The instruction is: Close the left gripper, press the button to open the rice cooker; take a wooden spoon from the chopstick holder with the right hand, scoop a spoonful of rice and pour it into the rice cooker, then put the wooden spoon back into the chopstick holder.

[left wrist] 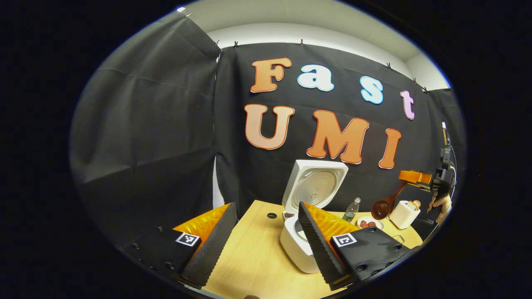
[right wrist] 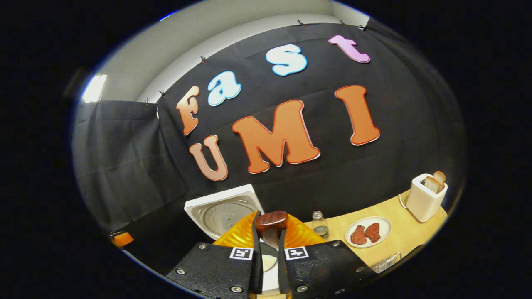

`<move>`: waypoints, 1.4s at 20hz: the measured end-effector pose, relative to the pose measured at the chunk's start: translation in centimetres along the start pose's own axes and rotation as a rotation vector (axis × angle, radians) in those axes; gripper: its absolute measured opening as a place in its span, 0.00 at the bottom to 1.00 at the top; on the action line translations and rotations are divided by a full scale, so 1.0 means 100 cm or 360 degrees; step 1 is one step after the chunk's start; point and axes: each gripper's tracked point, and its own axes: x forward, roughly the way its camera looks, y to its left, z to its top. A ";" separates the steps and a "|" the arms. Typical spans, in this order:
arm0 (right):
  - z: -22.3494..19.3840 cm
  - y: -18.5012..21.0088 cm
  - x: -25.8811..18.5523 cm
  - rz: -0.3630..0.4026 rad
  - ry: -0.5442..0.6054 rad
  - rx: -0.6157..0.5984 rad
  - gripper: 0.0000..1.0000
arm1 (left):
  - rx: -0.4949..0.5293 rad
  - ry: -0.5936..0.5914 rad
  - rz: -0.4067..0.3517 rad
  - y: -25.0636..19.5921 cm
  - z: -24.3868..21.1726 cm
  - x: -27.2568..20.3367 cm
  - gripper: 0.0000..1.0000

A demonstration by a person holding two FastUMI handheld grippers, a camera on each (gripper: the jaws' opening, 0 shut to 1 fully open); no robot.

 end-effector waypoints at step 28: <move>-0.140 -0.293 -0.080 -0.0466 0.0228 0.0486 0.13 | 0.0162 -0.0096 0.0204 -0.098 0.011 -0.042 1.00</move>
